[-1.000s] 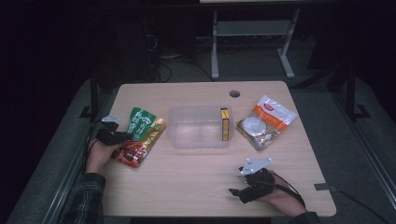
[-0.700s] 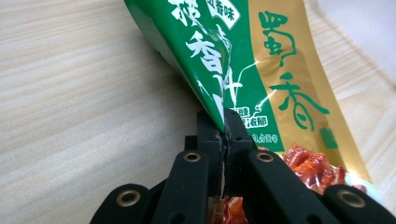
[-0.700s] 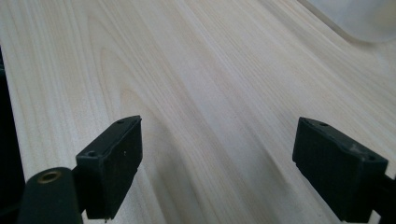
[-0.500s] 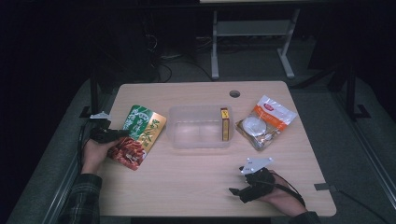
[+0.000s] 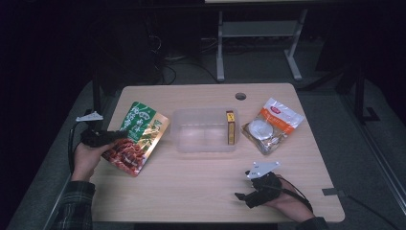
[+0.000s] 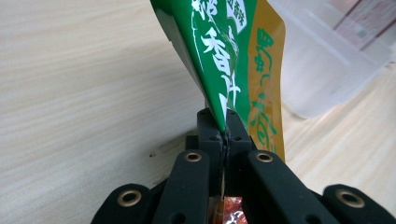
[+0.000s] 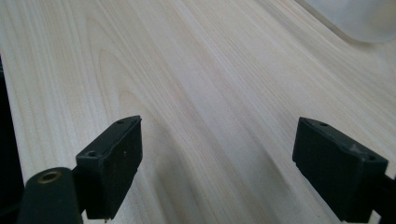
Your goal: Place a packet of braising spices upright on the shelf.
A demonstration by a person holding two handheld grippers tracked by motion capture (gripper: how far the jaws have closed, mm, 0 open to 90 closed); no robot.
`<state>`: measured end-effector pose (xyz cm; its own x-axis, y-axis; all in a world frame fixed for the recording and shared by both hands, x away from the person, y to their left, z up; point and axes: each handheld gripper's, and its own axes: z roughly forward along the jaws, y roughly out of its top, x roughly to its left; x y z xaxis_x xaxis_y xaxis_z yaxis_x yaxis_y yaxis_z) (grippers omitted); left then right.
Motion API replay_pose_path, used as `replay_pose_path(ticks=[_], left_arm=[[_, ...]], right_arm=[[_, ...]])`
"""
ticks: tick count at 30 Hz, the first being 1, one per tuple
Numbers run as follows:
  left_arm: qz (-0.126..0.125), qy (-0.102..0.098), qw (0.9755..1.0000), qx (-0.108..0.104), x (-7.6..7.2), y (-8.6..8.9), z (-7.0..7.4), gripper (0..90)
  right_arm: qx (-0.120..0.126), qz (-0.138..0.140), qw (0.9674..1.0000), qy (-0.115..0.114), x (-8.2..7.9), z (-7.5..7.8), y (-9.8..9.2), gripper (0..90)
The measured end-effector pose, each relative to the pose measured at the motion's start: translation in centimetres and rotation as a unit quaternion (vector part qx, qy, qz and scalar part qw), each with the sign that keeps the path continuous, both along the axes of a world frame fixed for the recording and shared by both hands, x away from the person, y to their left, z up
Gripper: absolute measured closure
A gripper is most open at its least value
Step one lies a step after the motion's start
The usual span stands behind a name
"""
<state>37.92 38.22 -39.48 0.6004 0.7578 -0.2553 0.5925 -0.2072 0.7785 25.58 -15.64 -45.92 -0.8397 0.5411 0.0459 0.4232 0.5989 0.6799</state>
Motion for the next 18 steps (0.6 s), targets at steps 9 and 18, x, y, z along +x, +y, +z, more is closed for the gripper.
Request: replay_pose_path(ticks=[9,18], left_arm=[[-0.041,-0.042,0.9979,-0.028,-1.7,-0.9,3.0,89.2],[-0.107,-0.074,0.9908,-0.036,-3.1,-4.2,5.5,89.1]], right_arm=[[0.000,0.000,1.0000,-0.002,0.0,0.0,0.0,15.7],[0.001,-0.001,1.0000,0.000,0.1,0.0,0.1,15.3]])
